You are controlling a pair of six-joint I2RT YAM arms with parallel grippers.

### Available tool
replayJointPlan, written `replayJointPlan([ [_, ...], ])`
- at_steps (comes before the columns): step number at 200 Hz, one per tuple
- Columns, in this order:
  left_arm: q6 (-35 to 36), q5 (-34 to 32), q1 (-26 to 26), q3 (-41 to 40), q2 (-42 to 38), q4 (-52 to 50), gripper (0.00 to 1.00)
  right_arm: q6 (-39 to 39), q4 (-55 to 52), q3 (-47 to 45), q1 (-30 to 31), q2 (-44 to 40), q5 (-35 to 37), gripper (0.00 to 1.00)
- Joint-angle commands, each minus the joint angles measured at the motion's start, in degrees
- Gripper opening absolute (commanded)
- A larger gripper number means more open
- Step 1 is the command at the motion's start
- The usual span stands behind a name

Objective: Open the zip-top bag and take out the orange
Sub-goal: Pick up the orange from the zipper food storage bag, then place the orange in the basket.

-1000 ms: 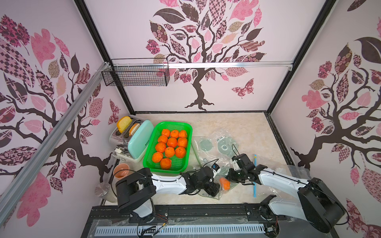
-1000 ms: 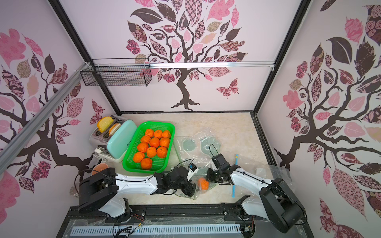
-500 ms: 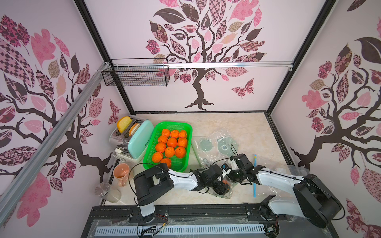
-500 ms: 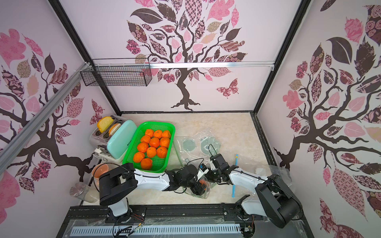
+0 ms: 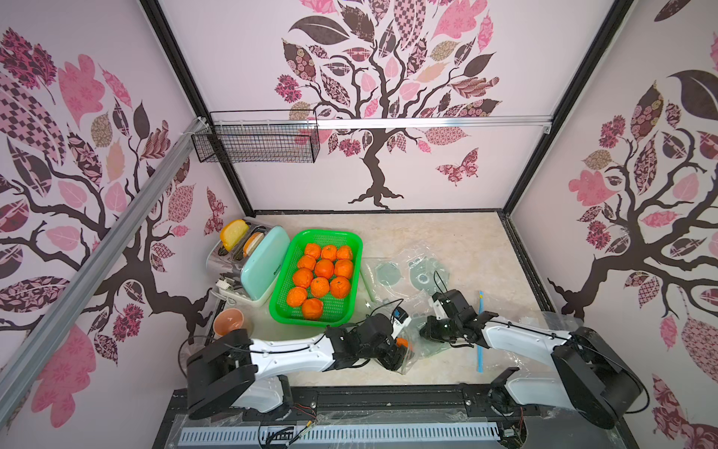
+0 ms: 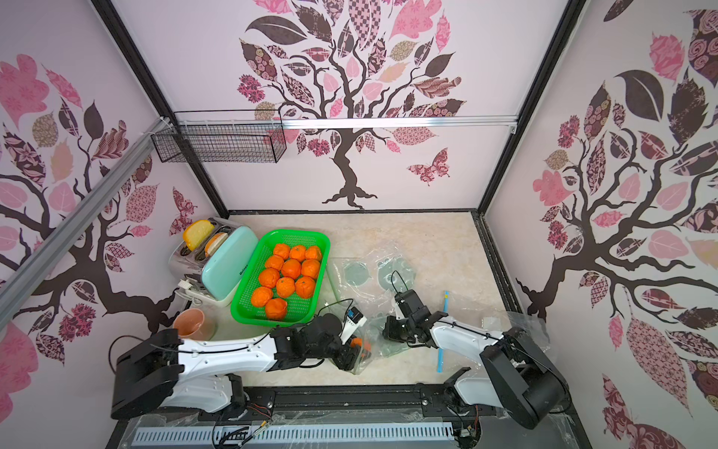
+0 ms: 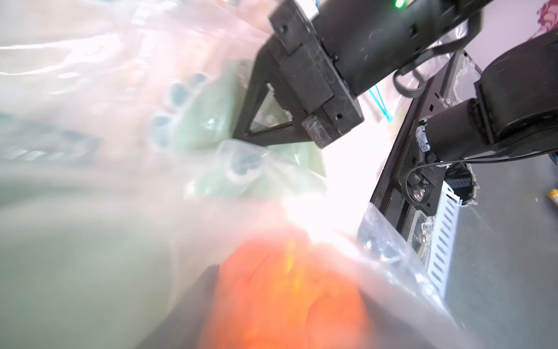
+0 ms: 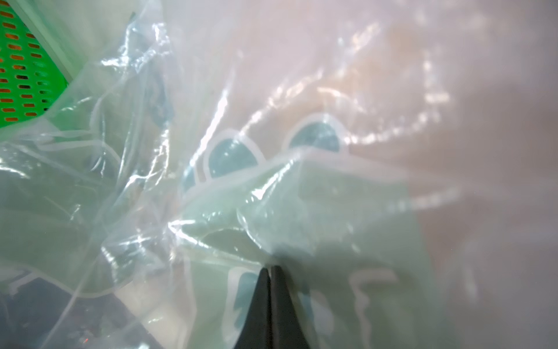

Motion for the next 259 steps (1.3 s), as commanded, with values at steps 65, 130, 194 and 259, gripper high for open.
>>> replayJointPlan([
  [65,-4.9,-15.5,0.7,-0.7,-29.6,-21.3,0.58,-2.0,-3.1,-0.6,-0.8,2.8,4.9,0.00],
  [130,-10.6,-25.9,26.9,5.7,-26.0,-34.4,0.51,-2.5,-2.9,-1.0,-1.0,1.8,4.6,0.00],
  [194,-10.9,-16.9,33.0,1.0,-10.8,-24.3,0.51,-3.4,-4.2,-0.1,-1.0,0.0,4.6,0.00],
  [259,-9.4,-17.5,33.1,1.9,-5.3,-23.0,0.73,-3.3,-5.5,5.2,-1.1,1.1,8.8,0.00],
])
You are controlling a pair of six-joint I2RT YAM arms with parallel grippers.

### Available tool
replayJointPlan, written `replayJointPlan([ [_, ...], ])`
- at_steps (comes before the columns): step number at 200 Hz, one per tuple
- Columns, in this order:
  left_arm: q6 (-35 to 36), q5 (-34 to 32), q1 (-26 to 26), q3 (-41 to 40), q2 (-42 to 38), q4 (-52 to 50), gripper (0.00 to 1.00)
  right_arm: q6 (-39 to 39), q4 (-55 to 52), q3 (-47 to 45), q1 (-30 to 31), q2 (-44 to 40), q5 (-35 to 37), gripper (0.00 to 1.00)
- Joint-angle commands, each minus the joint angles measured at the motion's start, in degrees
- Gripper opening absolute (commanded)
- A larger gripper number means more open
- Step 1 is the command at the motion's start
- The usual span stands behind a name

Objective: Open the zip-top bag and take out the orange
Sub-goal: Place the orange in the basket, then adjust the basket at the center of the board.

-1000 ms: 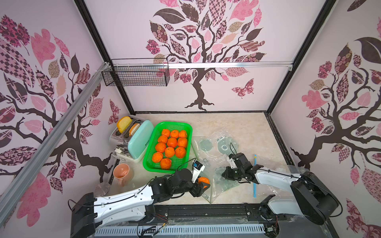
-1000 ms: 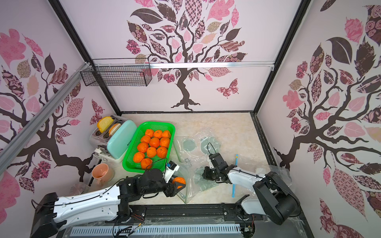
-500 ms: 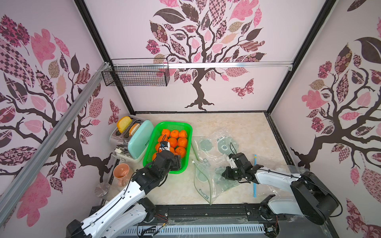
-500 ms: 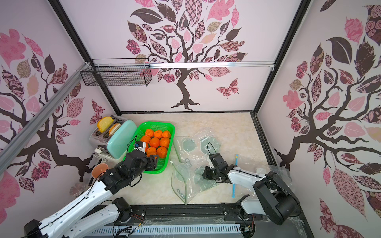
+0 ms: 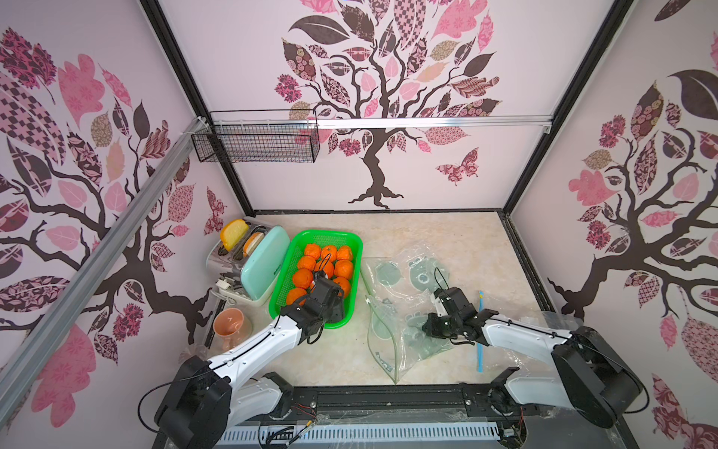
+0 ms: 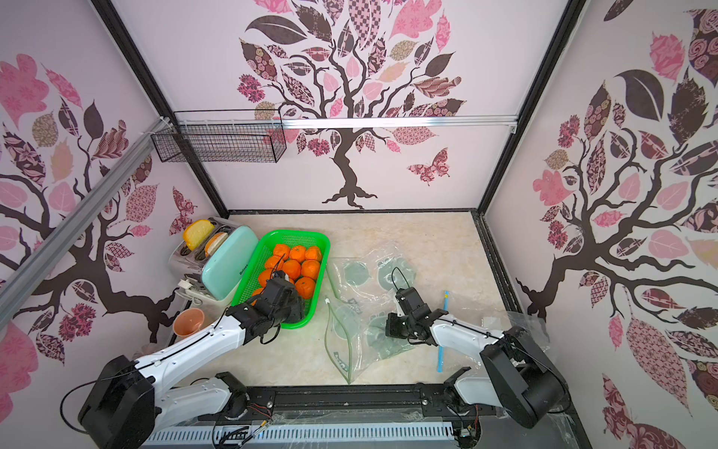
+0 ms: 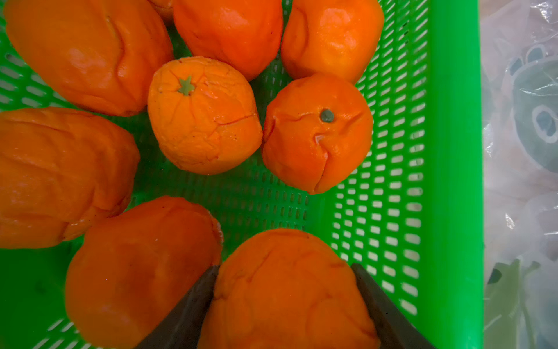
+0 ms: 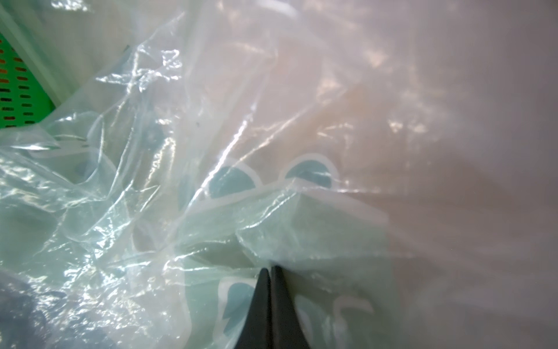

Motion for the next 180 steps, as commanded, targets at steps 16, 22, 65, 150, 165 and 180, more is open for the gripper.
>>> replayJointPlan([
  [16,1.0,0.2,0.1,2.3,2.0,-2.2,0.78,-0.8,-2.9,5.1,-0.6,3.1,5.5,0.00],
  [22,1.3,0.2,0.0,3.1,2.1,-3.3,0.80,-0.8,-2.9,6.0,-0.8,3.8,6.0,0.00],
  [65,1.4,-4.1,0.1,7.1,-2.9,-8.2,0.83,-1.0,-4.3,13.3,-1.2,5.3,8.7,0.03],
  [150,7.6,-23.5,-1.4,-5.3,-37.3,-3.1,0.81,-9.3,-4.1,19.2,-1.2,-10.7,21.7,0.55],
  [165,2.0,-31.9,-1.4,-5.3,-40.3,-7.9,0.76,-9.4,-3.3,15.8,-1.3,-15.2,24.8,0.58],
  [180,-1.2,-38.3,-1.3,-3.9,-39.8,-12.5,0.75,-9.2,-3.5,12.8,-1.2,-18.6,24.7,0.59],
])
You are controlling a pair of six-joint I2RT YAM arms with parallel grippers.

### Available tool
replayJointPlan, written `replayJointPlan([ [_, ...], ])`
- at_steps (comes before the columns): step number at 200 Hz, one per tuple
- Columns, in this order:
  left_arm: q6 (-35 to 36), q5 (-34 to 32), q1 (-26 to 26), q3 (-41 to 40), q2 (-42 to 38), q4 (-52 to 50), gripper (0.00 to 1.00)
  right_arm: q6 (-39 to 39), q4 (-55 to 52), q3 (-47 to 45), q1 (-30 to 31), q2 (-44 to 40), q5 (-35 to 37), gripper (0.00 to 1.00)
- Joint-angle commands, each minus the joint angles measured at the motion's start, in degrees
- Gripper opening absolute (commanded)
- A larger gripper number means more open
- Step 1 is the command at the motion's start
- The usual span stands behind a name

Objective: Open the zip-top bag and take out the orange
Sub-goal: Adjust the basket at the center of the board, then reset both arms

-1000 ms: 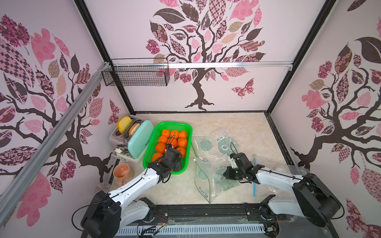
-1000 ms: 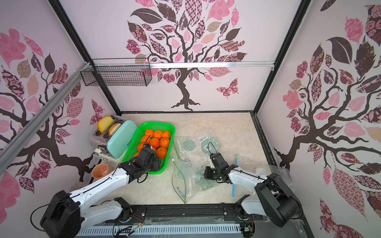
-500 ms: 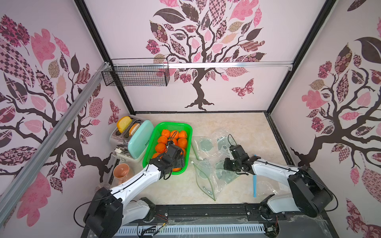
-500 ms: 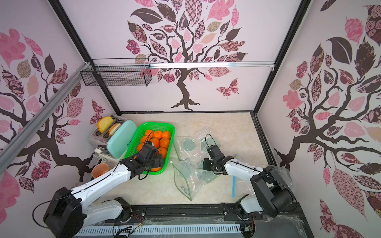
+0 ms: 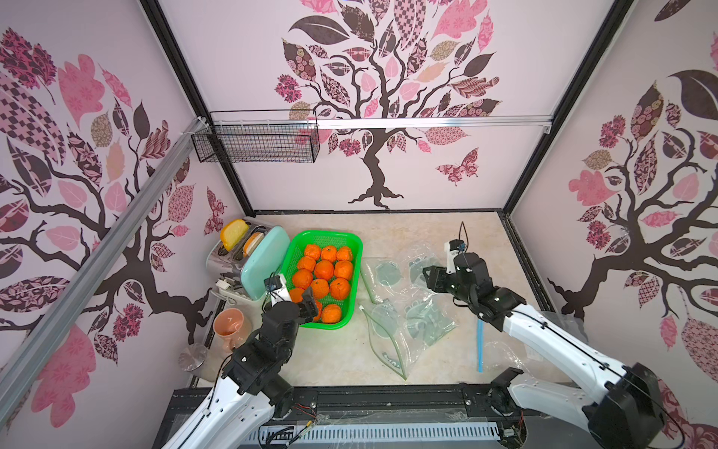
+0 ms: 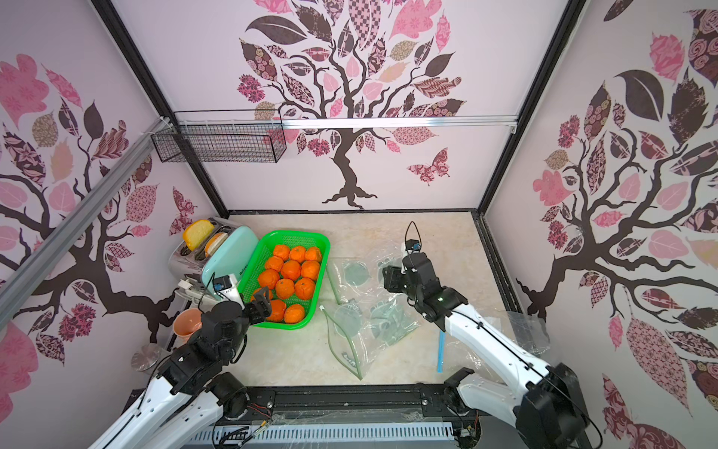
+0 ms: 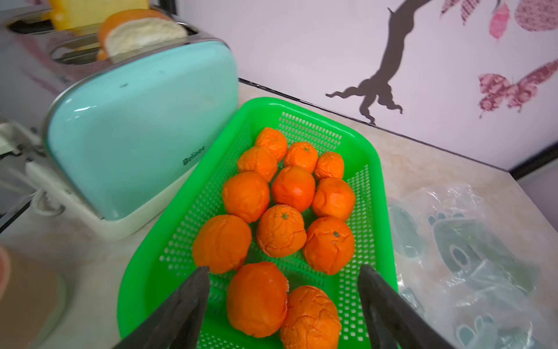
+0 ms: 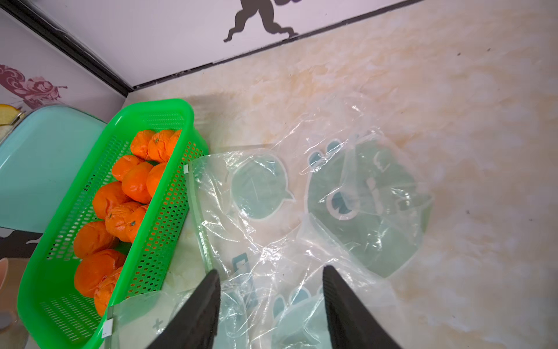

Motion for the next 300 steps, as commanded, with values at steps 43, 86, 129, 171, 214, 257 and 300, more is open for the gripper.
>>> replayJointPlan([
  [43,-5.2,0.9,14.8,4.5,15.1,-0.8,0.86,0.5,-3.6,-8.2,-0.2,-8.7,0.9,0.59],
  [86,-4.7,19.1,32.1,3.1,25.1,9.9,0.88,0.2,-6.6,-9.9,-0.2,-12.4,0.1,0.60],
  [129,-4.9,33.5,37.0,2.8,34.9,15.5,0.83,-0.2,-7.8,-9.5,-0.2,-14.2,-0.8,0.61],
  [171,-3.4,46.9,29.9,-0.8,33.8,25.1,0.73,0.4,-6.4,-10.2,-0.2,-13.1,-0.6,0.60],
  [214,4.0,54.9,19.9,-1.0,34.2,31.3,0.73,0.7,-2.7,-13.0,-0.2,-11.6,3.3,0.61],
  [257,3.1,22.3,18.2,-0.6,24.3,17.1,0.81,0.0,0.6,-13.3,-0.2,-8.7,7.6,0.63],
  [300,5.2,3.1,20.9,-8.8,10.7,16.6,0.82,-4.1,7.4,-15.2,-0.5,-9.8,21.2,0.69],
])
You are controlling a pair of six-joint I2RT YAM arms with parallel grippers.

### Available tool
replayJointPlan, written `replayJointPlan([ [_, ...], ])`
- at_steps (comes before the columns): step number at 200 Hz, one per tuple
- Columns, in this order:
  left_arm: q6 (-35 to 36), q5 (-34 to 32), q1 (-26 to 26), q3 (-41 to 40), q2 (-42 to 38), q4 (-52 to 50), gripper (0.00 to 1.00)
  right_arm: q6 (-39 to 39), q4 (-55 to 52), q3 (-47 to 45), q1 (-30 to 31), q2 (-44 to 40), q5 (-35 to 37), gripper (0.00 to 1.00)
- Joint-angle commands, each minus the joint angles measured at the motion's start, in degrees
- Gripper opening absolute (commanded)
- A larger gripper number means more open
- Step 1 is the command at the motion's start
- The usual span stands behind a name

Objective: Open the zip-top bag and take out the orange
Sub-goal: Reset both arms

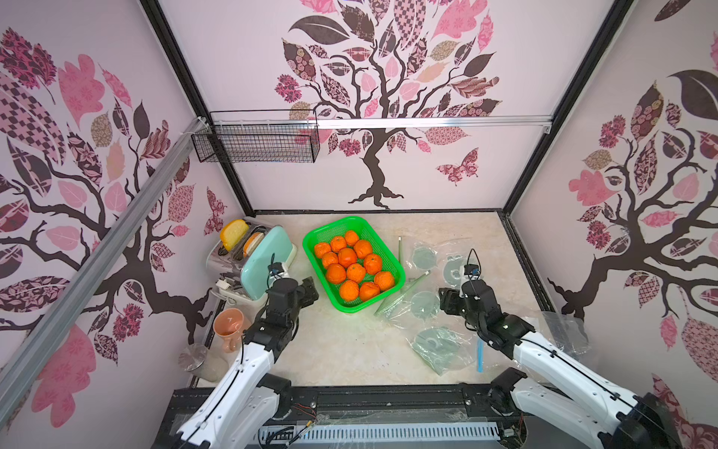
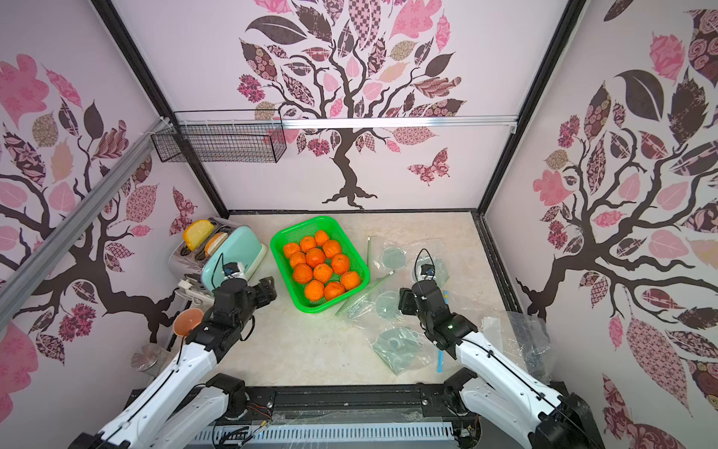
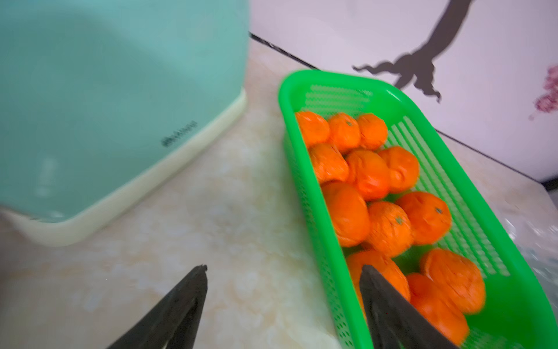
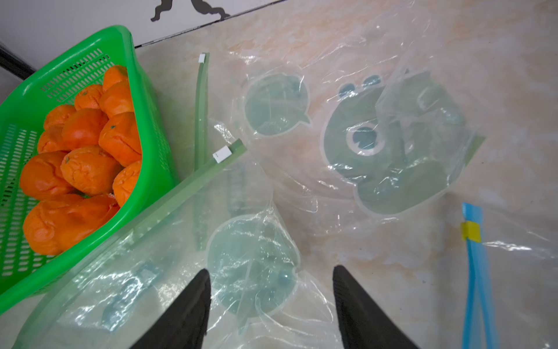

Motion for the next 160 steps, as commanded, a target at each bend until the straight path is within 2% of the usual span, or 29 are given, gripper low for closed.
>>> replayJointPlan([
  [1,2.4,-14.1,1.3,-4.3,-4.9,-2.6,0.82,-3.6,6.1,-0.8,-0.4,-1.1,10.4,0.69],
  [22,4.8,-13.9,2.0,-6.3,-7.8,1.2,0.83,-6.8,10.9,-2.9,-1.0,-0.8,17.7,0.77],
  [32,6.3,-12.9,3.4,-6.9,-7.6,4.0,0.83,-8.3,13.4,-4.3,-3.0,-0.4,18.8,0.80],
  [42,6.3,-10.9,6.3,-7.2,-6.2,5.8,0.83,-8.0,16.3,-6.3,-6.3,0.0,17.3,0.81],
  [58,6.5,-3.3,12.5,-7.2,-2.4,10.4,0.83,-6.8,20.6,-9.3,-13.4,0.3,10.4,0.81],
  [70,5.4,1.8,16.9,-6.8,0.8,12.6,0.82,-5.2,21.9,-9.9,-16.2,1.0,8.6,0.82],
  [83,5.3,6.3,20.1,-6.4,4.0,15.1,0.81,-6.9,24.7,-10.1,-17.3,2.2,7.5,0.82],
  [102,8.8,7.4,20.4,-7.4,5.7,21.1,0.80,-9.1,26.8,-9.4,-17.4,4.4,8.7,0.84],
  [127,14.2,6.7,20.3,-13.8,7.0,37.1,0.79,-12.3,30.4,-8.4,-17.4,8.1,10.9,0.85],
  [145,18.3,7.0,20.3,-16.2,13.1,45.9,0.80,-15.2,34.1,-8.4,-17.5,10.8,10.8,0.86],
  [160,20.2,8.3,20.3,-15.5,20.4,52.0,0.82,-17.2,41.3,-11.1,-17.7,13.8,10.9,0.86],
])
